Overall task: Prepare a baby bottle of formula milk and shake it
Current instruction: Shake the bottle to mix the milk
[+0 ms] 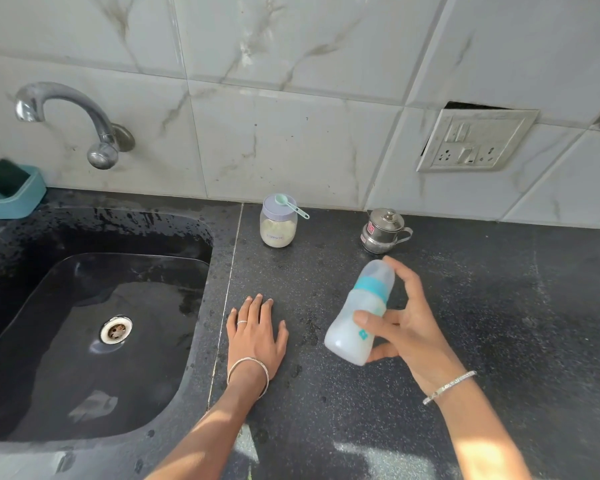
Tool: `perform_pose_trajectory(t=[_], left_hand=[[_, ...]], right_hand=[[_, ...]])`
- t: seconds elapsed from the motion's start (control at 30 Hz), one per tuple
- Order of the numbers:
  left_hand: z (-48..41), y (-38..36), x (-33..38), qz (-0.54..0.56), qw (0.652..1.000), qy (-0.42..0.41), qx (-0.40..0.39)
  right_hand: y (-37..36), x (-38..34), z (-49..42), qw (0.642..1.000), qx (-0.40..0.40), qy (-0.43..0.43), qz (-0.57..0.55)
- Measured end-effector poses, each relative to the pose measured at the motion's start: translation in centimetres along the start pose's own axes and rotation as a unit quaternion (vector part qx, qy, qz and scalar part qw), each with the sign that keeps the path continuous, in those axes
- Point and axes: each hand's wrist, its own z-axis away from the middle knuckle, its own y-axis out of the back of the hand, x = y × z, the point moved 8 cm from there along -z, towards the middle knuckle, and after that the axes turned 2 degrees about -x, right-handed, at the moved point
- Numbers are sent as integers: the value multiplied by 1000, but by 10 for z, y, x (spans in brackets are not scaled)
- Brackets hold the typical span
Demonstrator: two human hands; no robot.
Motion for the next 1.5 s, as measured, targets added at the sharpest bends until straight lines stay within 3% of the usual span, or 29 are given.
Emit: perform_pose_trajectory(t=[0.13,0.3,1.0,1.33,1.5], left_hand=[[0,-1,0,-2,1000,1,-6],[-1,-2,0,-6,1000,2,-3],[1,2,1,-10,1000,-6,6],[1,4,2,0,1000,-6,2],[2,2,0,-6,1000,-5,-17]], right_hand=[[9,-5,-2,996,73,43,-39],[3,-11,0,998,37,53,-9],[-7,-108,19,965,-80,246,33],[1,-125,34,965,-51,258,15],[2,-97,35,982,25,184,-28]])
